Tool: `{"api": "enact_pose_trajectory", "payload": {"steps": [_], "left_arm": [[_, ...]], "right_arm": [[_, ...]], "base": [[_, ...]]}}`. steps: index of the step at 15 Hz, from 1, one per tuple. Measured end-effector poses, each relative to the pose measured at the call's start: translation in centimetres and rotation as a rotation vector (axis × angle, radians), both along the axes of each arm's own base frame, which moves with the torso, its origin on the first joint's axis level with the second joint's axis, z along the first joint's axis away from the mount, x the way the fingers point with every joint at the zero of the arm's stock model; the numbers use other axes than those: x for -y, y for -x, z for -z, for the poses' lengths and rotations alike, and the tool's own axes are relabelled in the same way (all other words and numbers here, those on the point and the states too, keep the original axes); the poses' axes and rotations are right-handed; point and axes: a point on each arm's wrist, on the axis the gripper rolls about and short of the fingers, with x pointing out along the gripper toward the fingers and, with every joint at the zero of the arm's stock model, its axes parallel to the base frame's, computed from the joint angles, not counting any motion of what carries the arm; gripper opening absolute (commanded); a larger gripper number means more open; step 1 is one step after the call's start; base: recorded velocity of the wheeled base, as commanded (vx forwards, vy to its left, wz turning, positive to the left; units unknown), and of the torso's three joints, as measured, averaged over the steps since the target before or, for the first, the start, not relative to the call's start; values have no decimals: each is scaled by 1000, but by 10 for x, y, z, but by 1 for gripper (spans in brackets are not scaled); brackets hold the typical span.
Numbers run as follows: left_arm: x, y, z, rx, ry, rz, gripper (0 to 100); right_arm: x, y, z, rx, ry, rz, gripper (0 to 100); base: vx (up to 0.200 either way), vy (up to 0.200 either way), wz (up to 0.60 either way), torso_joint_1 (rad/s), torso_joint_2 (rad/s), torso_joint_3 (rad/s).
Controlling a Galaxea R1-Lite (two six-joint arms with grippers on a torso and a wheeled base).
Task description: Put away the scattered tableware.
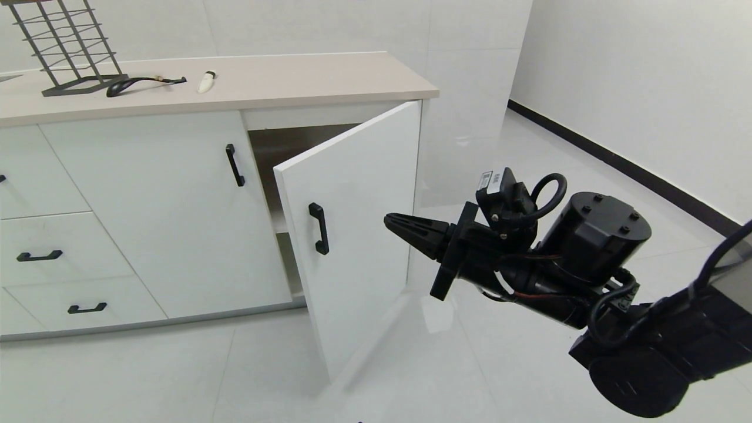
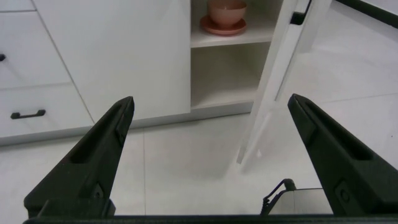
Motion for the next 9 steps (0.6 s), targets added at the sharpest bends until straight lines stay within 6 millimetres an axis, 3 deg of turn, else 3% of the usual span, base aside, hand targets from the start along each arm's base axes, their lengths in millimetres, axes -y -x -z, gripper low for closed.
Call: {"api": "enact_pose_trajectory", "payload": {"steps": [6, 9], "left_arm": [[0, 0, 0, 0, 1, 0, 100], [0, 0, 0, 0, 3, -1, 100]], "right_arm": [[7, 4, 3, -15, 15, 8, 0], [22, 19, 2, -35, 32, 15, 0]], "base": [[0, 0, 0, 0, 0, 0], [0, 0, 0, 0, 0, 0]]}}
